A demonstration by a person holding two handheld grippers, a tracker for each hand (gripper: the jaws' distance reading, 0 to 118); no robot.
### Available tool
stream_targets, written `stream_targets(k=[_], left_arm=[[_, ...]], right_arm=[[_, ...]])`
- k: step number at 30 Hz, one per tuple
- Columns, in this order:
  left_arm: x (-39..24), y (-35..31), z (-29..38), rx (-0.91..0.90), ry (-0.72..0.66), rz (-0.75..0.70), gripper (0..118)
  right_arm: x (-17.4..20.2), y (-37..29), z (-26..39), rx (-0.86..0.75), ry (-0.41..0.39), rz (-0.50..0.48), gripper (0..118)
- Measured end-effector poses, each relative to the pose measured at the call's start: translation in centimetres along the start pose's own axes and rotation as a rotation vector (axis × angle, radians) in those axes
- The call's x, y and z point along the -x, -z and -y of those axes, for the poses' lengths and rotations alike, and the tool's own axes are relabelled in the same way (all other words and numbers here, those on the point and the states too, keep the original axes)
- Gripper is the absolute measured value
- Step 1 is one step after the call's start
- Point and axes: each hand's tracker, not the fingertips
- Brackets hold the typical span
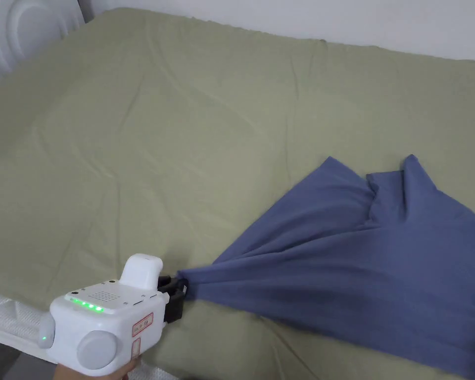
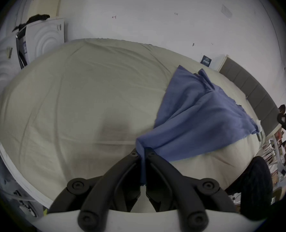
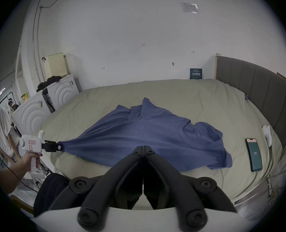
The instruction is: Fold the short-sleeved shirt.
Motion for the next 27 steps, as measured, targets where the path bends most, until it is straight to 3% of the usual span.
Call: stream_targets(k=[5,10,11,13,14,18,22,23,25,26,27], left_arm=[[0.5,-0.5,-0.6,-0.035,-0.004,0.005,0],[-1.1,-2.2,-1.3,-0.065,0.005,0.025,0],[-1.4,-2.5,-1.4,-0.069,0.008,0.028,0],[-2.0,-2.9,-1.8,-0.082,0.013,0.038,0],[-1.2,-2.6,-2.0,-0.080,0.016,0.038,0],[-0.7,-2.5,-2.6,-0.077,0.038,0.040,0],[-0.1,-2.1,-2.9,-0.072,0.043,0.046,0],[0.1,-1.9,-2.9,-0.070,0.041,0.045,0],[0.6,-1.7,-3.1,-0.070,0.032,0.049,0],[1.6,-1.4,-2.6,-0.069,0.032,0.049,0],[2.4,-1.3,-2.2,-0.069,0.032,0.047,0]], right_arm=[[-0.3,5.2,-2.8,0.041,-0.103,-0.027,0],[-1.7,18.8,-7.6,0.148,-0.254,-0.039,1],[-2.7,21.9,-8.1,0.174,-0.267,-0.038,15],[-4.3,28.7,-10.2,0.263,-0.244,-0.071,104],[-4.8,31.5,-11.0,0.307,-0.235,-0.055,118],[-6.1,40.6,-13.4,0.369,-0.252,0.040,118],[-11.1,46.5,-11.4,0.433,-0.239,0.108,118],[-10.8,45.9,-11.3,0.452,-0.198,0.167,118],[-11.7,45.9,-10.4,0.560,-0.135,0.177,118],[-12.1,45.4,-10.1,0.563,-0.068,0.132,114],[-11.2,42.9,-10.9,0.462,-0.026,0.132,104]])
